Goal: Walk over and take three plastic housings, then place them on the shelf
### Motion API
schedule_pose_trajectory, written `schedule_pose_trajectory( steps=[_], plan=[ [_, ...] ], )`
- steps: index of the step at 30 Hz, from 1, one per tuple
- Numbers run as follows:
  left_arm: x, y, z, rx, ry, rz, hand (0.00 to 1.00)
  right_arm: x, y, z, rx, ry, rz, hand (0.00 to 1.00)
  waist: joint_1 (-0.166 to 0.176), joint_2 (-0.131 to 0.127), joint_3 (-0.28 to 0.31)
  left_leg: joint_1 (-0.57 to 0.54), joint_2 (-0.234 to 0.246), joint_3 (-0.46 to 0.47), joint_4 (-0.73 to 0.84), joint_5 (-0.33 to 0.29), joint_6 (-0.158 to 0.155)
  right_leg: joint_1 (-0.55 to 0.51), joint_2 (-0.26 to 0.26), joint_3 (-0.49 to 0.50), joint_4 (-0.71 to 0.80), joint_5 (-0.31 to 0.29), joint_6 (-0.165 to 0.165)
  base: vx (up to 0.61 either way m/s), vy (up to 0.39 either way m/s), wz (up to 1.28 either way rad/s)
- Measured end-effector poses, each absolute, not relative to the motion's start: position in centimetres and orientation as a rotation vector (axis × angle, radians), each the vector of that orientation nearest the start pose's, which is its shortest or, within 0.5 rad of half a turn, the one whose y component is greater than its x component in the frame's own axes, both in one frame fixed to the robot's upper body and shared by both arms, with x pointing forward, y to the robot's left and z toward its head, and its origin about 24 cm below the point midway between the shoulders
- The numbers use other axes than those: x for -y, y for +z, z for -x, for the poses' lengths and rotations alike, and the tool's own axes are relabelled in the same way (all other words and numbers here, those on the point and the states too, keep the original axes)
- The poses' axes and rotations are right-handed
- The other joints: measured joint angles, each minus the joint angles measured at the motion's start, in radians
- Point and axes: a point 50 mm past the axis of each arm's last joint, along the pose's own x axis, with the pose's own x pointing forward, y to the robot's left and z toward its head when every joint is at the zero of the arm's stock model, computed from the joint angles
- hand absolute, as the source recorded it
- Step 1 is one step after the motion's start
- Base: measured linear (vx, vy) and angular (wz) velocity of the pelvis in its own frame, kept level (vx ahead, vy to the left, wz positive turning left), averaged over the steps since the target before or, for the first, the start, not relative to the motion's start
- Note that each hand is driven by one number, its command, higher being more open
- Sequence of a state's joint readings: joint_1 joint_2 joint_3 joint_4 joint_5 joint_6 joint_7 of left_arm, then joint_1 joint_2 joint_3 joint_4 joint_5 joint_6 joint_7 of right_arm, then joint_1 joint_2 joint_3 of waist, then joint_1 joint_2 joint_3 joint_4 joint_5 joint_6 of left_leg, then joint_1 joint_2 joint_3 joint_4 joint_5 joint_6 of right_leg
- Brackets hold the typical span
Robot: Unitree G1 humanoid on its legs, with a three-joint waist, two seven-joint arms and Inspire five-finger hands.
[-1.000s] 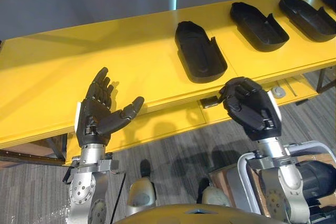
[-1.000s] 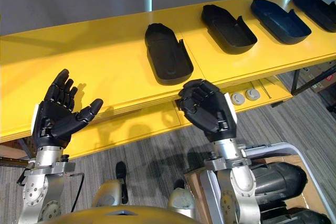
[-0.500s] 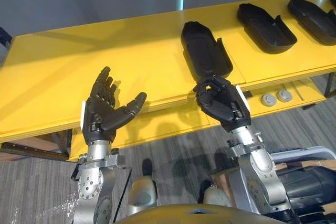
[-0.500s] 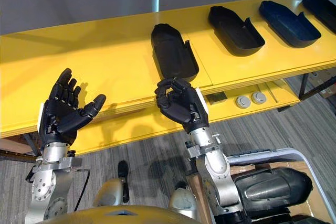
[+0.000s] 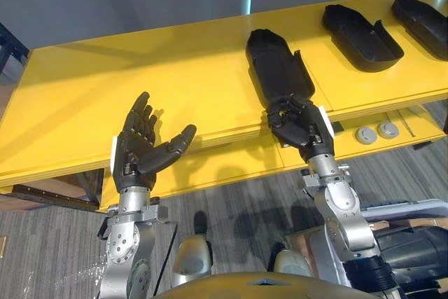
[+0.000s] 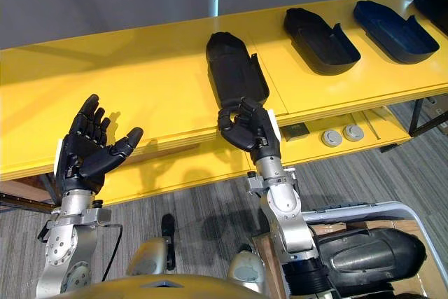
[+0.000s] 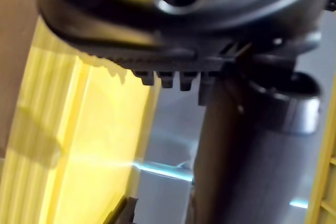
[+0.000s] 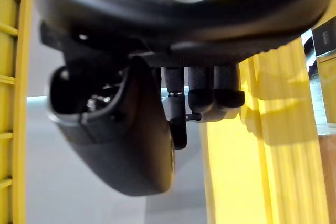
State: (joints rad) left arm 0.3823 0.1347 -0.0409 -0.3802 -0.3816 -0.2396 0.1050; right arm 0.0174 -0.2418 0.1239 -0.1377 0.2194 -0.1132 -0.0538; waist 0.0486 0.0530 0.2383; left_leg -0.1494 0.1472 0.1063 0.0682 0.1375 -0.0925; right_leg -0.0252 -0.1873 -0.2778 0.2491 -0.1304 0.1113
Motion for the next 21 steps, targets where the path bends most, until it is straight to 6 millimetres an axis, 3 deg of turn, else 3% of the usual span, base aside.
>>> schedule_pose_trajectory(
  steps=[9, 21],
  plan=[
    [-18.7, 7.0, -17.7, 0.218, 0.142, 0.257, 1.0, 16.7, 7.5, -27.4, 0.162, 0.063, 0.027, 0.0, 0.007, 0.009, 0.004, 0.0, -0.002, -0.024, 0.0, 0.005, -0.003, 0.007, -0.002, -0.024, 0.019, -0.01, -0.003, -0.03, -0.006, 0.07],
    [-19.0, 7.4, -18.1, 0.242, 0.127, 0.245, 1.0, 17.9, 8.6, -31.0, 0.155, 0.012, 0.075, 0.0, 0.032, 0.027, 0.013, 0.0, -0.006, -0.056, -0.001, 0.017, -0.003, 0.008, -0.008, -0.05, 0.064, -0.035, -0.009, -0.01, -0.015, 0.07]
  ],
)
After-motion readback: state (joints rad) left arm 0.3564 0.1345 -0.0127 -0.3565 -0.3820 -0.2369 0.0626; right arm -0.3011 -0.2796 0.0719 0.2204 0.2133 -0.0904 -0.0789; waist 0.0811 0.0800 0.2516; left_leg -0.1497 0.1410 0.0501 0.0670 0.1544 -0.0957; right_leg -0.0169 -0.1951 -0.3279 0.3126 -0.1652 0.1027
